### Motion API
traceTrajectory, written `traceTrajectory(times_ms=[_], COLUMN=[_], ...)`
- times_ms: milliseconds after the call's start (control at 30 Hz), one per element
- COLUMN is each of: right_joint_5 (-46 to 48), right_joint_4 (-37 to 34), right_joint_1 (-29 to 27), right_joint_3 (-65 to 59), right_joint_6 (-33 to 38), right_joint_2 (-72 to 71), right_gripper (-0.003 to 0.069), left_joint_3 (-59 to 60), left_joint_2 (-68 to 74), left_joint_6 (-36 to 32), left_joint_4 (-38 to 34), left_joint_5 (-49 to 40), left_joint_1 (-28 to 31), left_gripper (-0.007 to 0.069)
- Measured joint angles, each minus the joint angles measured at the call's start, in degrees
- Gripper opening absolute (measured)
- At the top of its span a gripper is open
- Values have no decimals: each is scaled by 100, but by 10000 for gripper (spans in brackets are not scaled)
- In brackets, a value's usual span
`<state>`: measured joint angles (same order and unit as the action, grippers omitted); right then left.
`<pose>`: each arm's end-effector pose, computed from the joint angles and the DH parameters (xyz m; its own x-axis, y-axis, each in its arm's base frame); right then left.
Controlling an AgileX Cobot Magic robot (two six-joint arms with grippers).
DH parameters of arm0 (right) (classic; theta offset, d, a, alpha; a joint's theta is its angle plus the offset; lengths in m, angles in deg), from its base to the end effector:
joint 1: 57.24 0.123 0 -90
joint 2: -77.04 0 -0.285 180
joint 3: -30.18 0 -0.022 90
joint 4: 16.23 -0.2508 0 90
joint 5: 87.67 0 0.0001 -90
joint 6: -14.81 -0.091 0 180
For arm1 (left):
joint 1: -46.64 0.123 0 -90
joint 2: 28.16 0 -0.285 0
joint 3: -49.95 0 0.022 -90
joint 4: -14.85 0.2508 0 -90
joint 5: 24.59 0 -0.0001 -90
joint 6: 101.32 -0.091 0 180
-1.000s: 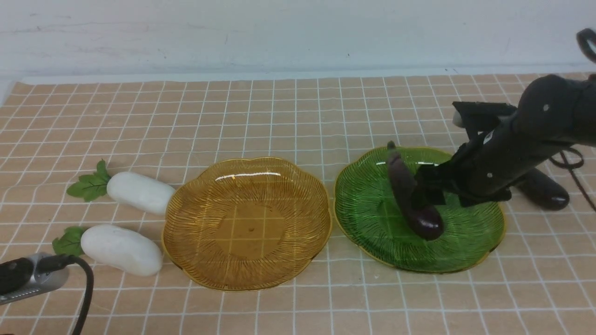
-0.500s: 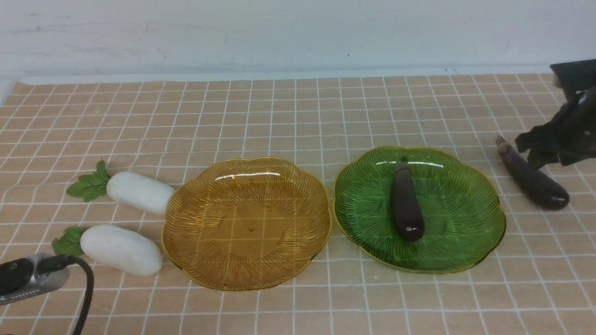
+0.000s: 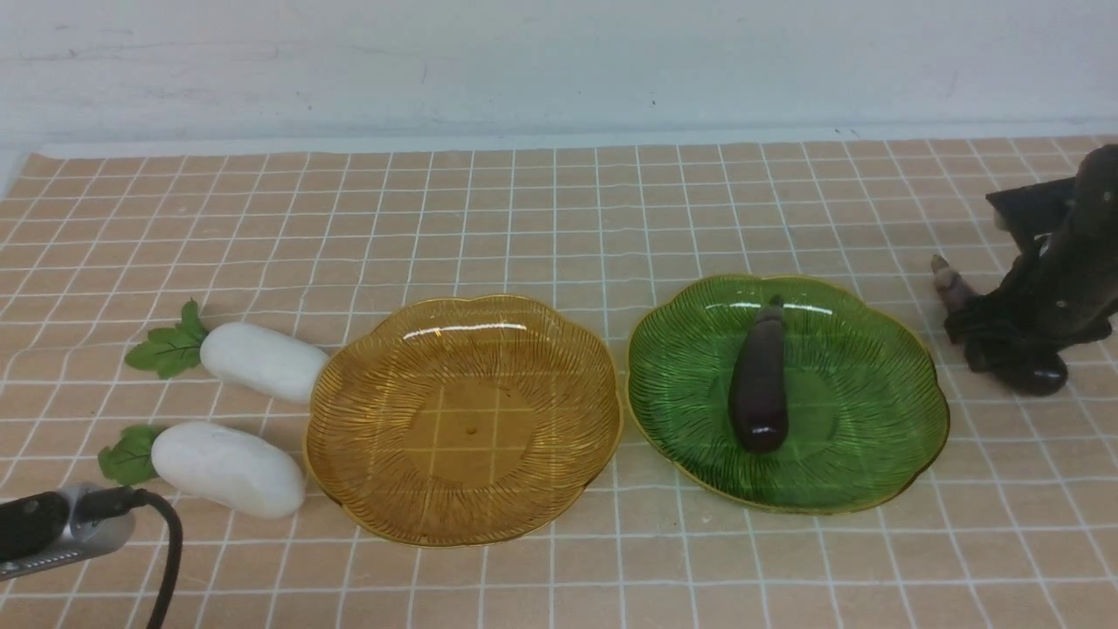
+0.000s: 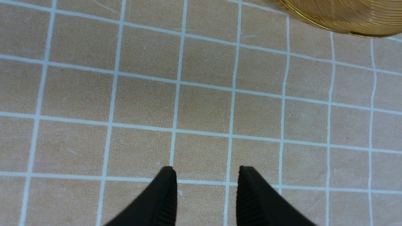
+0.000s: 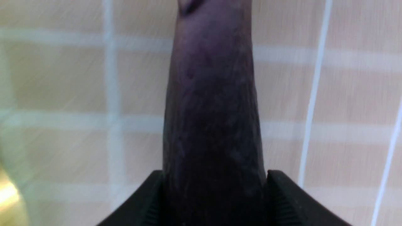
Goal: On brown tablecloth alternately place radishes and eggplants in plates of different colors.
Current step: 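Put the eggplants into the green plate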
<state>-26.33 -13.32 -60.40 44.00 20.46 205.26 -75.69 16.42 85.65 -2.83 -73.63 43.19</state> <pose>0.4197 -0.0272 0.1727 -0.9953 -0.0678 -0.0688 -0.0642 0.9965 -0.0533 0.0954 -0.0267 0.2318 -0.8484 -0.2627 -0.4595 -0.0934 0.9289 -0.3584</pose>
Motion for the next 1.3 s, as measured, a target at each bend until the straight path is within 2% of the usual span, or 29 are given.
traceTrajectory(times_ms=[100,300,433,600,800,967,1033,1233,1300], right_joint_5=[633,807,857,762,233,434,705,833,845], right_joint_4=[-562,-1940,-2362,-2263,-1766,-1547,-1471,-1301,-1301], right_joint_1=[0,122,445,965,1403,1433,1433,1433,1433], right_joint_3=[297,104,-198,-397,-410,-336,-234,-91,-169], right_joint_6=[-43,11,71,28,-314,-645,-655,-619,-565], right_joint_2=[-219,-757,-880,-797,-527,-488,-488,-618,-897], right_gripper=[366,366,366,366,381,616,665,687,659], left_joint_3=[0,0,0,0,0,-56,-211,-988,-1256], left_joint_2=[0,0,0,0,0,63,226,1124,1627], left_joint_6=[0,27,147,321,454,487,555,708,977], left_joint_4=[0,0,0,0,0,8,46,542,811], left_joint_5=[0,5,11,114,174,298,285,304,351], left_joint_1=[0,0,0,0,0,0,0,0,0], left_gripper=[253,253,253,253,255,310,337,423,455])
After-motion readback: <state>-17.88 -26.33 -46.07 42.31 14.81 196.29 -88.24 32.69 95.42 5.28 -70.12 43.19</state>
